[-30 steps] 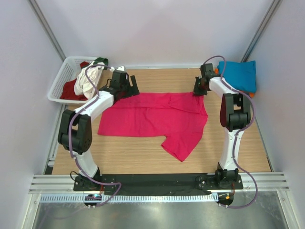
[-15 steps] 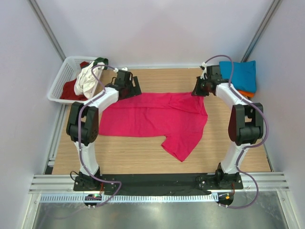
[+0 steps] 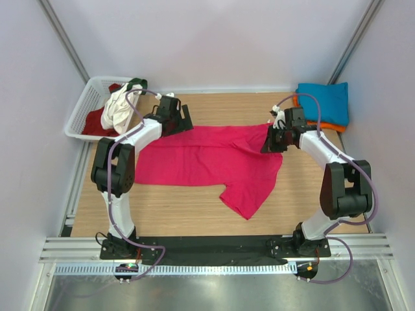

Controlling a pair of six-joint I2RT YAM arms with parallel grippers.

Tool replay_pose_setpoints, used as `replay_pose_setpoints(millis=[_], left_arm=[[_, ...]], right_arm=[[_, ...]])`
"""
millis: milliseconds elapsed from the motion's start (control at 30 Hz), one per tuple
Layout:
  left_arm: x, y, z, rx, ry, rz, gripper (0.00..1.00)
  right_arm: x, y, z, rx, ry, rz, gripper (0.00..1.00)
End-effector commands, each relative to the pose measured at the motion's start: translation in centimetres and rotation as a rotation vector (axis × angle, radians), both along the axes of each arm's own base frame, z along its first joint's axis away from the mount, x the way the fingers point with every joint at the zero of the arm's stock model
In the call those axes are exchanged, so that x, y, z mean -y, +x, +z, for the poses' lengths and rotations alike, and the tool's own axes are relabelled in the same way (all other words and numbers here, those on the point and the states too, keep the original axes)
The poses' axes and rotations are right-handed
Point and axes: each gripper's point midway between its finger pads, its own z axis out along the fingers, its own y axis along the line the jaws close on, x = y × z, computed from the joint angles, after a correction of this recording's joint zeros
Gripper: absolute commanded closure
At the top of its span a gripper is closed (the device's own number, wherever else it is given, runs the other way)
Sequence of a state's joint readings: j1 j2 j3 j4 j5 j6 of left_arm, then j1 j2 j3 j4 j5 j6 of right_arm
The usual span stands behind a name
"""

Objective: Fold and stack the t-shirts
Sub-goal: Fold the tshirt

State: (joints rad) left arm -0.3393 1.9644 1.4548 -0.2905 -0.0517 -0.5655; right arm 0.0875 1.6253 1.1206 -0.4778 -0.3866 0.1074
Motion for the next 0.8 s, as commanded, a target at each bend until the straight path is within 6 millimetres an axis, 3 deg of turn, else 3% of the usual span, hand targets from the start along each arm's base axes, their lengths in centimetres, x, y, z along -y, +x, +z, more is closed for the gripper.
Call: replay_pose_setpoints(millis=[0, 67, 133, 167, 267, 367, 467, 533, 567, 600, 733, 767], left_arm=[[0.9, 0.7, 1.5, 0.034, -0.027, -0.025, 0.15], [0.9, 0.5, 1.4, 0.03, -0.027, -0.03, 0.15], [1.0, 0.2, 1.3, 0.025, -0.028, -0.039, 0.14], [1.0, 0.2, 1.3, 0.028, -0.028, -0.043, 0.14], [1.4, -0.3, 1.6, 0.034, -0.018, -0.074, 0.14], [3.5, -1.1, 2.7, 0.057, -0.024, -0.175, 0.14], [7.3, -1.7, 4.4, 0.112, -0.011, -0.305, 0.13], [11.0, -2.2, 6.0, 0.156, -0.023, -0.387, 0.13], [12.3, -2.3, 5.4, 0.153, -0.024, -0.424, 0.13], [14.2, -2.8, 5.4, 0.16, -0.022, -0.458, 0.13], [18.8, -2.2, 5.3, 0.189, -0.017, -0.5, 0.14], [19.9, -1.7, 6.6, 0.212, -0.03, -0.503, 0.14]], right_arm=[[-0.3, -2.3, 1.0, -0.002, 0.006, 0.06, 0.99], [0.0, -3.4, 0.6, -0.023, -0.012, 0.05, 0.95], [0.9, -4.0, 0.8, -0.024, -0.049, 0.019, 0.7], [1.1, -4.4, 0.6, -0.027, -0.053, 0.001, 0.46], [1.9, -3.5, 2.0, 0.025, -0.086, -0.048, 0.21], [2.0, -1.6, 3.1, 0.032, -0.084, -0.094, 0.16], [1.9, 1.3, 4.4, 0.043, -0.038, -0.217, 0.16], [1.9, 3.0, 3.9, 0.01, -0.004, -0.328, 0.16], [2.3, 4.2, 4.7, 0.024, -0.003, -0.386, 0.16], [3.0, 4.6, 3.6, -0.007, -0.035, -0.436, 0.16], [5.0, 6.2, 3.4, -0.013, -0.102, -0.574, 0.16], [5.2, 6.5, 3.8, -0.005, -0.112, -0.586, 0.16]])
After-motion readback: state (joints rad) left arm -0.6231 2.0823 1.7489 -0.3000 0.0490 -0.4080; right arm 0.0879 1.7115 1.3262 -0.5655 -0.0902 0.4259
